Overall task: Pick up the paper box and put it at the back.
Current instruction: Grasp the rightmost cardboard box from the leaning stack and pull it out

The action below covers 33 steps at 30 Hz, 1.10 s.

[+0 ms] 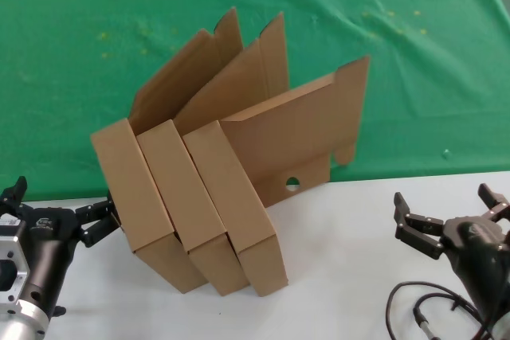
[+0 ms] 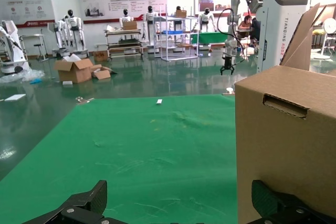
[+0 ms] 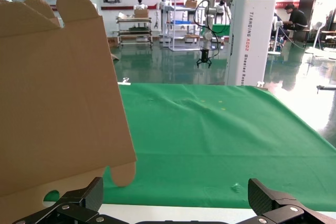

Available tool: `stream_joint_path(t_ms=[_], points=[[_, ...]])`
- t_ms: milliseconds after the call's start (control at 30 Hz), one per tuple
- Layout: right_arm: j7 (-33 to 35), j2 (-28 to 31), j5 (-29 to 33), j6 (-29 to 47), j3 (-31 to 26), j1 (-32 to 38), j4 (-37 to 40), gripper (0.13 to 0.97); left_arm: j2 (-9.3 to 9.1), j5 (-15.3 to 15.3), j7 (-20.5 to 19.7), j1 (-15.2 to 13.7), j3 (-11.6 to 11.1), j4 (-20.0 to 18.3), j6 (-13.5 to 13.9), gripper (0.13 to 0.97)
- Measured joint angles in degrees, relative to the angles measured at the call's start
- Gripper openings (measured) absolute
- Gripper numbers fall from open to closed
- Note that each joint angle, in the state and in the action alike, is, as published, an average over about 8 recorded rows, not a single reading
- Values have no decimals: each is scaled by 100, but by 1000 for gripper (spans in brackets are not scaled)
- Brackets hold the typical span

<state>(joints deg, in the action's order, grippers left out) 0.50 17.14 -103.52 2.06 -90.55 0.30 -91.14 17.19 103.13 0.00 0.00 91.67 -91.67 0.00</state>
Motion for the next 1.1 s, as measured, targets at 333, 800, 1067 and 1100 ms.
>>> stream_joint_path(t_ms=[333,800,1067,1100], points=[[0,0,0,0,0,0,0,966,0,0,0,0,0,0,0,966],[0,0,0,0,0,0,0,966,0,0,0,0,0,0,0,956],[0,0,0,0,0,0,0,966,0,0,0,0,0,0,0,887],[0,0,0,0,0,0,0,966,0,0,0,0,0,0,0,887]])
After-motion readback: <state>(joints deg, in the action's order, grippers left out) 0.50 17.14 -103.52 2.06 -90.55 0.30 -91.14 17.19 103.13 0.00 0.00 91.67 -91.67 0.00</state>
